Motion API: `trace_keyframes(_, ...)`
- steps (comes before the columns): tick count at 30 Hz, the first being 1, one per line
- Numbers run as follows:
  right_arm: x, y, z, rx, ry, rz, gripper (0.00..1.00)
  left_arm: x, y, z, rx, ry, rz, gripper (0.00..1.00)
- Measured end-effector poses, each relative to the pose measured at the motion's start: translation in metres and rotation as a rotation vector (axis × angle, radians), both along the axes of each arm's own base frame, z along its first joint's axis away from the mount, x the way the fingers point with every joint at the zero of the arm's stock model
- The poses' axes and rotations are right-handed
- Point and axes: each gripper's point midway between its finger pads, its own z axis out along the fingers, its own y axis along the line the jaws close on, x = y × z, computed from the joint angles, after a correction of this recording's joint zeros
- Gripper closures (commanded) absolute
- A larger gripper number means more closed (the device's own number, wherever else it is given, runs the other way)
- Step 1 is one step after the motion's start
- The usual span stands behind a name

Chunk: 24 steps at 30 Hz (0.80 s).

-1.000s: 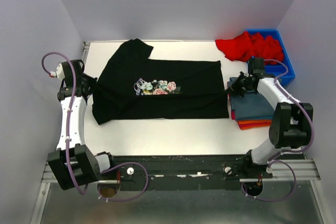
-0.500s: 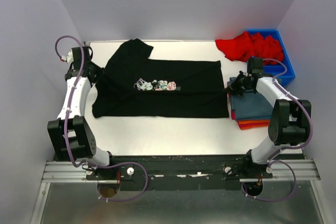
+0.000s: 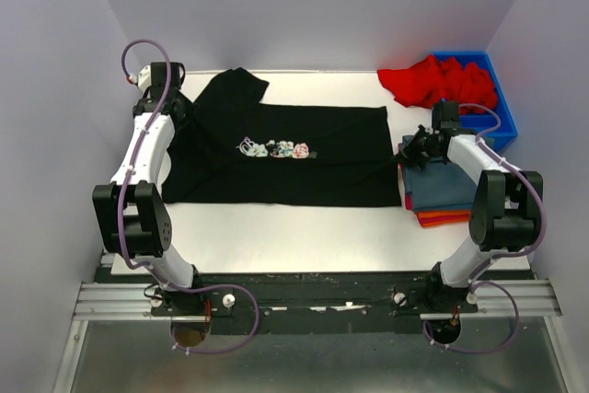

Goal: Fold and stack the t-shirts
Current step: Fold the flattened tshirt in 1/3 of the way

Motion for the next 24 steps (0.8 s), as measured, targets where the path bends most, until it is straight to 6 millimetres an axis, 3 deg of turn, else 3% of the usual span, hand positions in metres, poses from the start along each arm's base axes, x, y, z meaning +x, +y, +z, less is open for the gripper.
trace_keyframes(13, 0.004, 0.0, -0.001, -0.001, 0.002, 0.001, 0.99, 0.018, 0.004, -0.015, 0.052, 0.059, 0.014, 1.0)
trace_keyframes(16, 0.007, 0.0, -0.002, -0.002, 0.002, 0.003, 0.9, 0.023, 0.003, -0.012, 0.053, 0.056, 0.013, 1.0)
trace_keyframes(18, 0.009, -0.001, -0.003, -0.004, 0.0, 0.007, 0.67, 0.026, 0.003, -0.009, 0.054, 0.05, 0.014, 0.81)
trace_keyframes(20, 0.009, -0.001, -0.003, -0.005, -0.002, 0.009, 0.51, 0.029, 0.004, -0.009, 0.055, 0.047, 0.014, 0.55)
trace_keyframes(21, 0.01, -0.001, -0.002, -0.007, -0.006, 0.012, 0.48, 0.031, 0.004, -0.011, 0.058, 0.05, 0.011, 0.47)
trace_keyframes(24, 0.014, -0.001, 0.0, -0.011, -0.028, 0.015, 0.46, 0.035, 0.004, -0.017, 0.056, 0.054, 0.01, 0.37)
